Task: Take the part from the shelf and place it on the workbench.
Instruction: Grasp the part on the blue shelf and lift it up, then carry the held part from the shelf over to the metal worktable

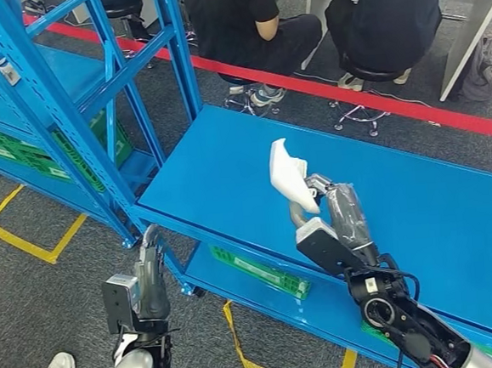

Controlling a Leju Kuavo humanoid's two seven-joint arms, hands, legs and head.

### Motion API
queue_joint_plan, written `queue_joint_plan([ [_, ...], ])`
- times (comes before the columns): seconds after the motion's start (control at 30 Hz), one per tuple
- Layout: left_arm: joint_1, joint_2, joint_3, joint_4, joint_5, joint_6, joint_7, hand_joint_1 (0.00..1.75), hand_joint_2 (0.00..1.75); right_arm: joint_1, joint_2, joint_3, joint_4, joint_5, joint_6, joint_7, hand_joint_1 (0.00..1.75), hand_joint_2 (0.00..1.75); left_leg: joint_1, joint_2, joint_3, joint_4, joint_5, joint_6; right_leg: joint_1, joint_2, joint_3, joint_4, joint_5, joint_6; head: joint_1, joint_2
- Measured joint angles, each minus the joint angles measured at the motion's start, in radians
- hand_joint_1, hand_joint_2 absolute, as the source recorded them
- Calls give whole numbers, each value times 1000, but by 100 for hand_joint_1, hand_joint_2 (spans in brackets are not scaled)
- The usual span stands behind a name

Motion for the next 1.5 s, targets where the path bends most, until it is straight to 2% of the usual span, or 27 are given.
queue_joint_plan([
  [0.03,-4,-1,0,0,-1,-2,0,0,175,10,-2,-6,-28,-2,0,-2,175,175,0,0,0,0,0,0,0,0,0,0,0,0,0,0],
  [0.2,-13,-7,0,0,-24,-5,4,0,175,41,-5,-27,-137,26,-23,-31,175,175,0,0,0,0,0,0,0,0,0,0,0,0,0,0],
  [0.4,-23,-19,0,-1,-121,24,18,0,175,72,-4,-32,-239,146,-128,-53,175,175,0,0,-1,0,0,0,0,0,-1,0,0,0,0,0],
  [0.7,-25,-25,0,-1,-152,36,16,0,175,111,1,-34,-303,240,-215,-83,175,175,0,0,-1,0,0,0,0,0,-1,0,0,0,0,0],
  [0.93,-23,-26,0,-21,-167,15,13,0,175,162,31,-46,-318,291,-224,-130,175,175,0,0,-2,0,0,0,0,0,-1,0,0,0,0,0],
  [1.5,-25,-29,0,-52,-175,-4,11,0,175,196,53,-49,-340,232,-224,-110,175,175,0,0,-2,0,0,0,0,0,-2,0,0,0,0,0],
])
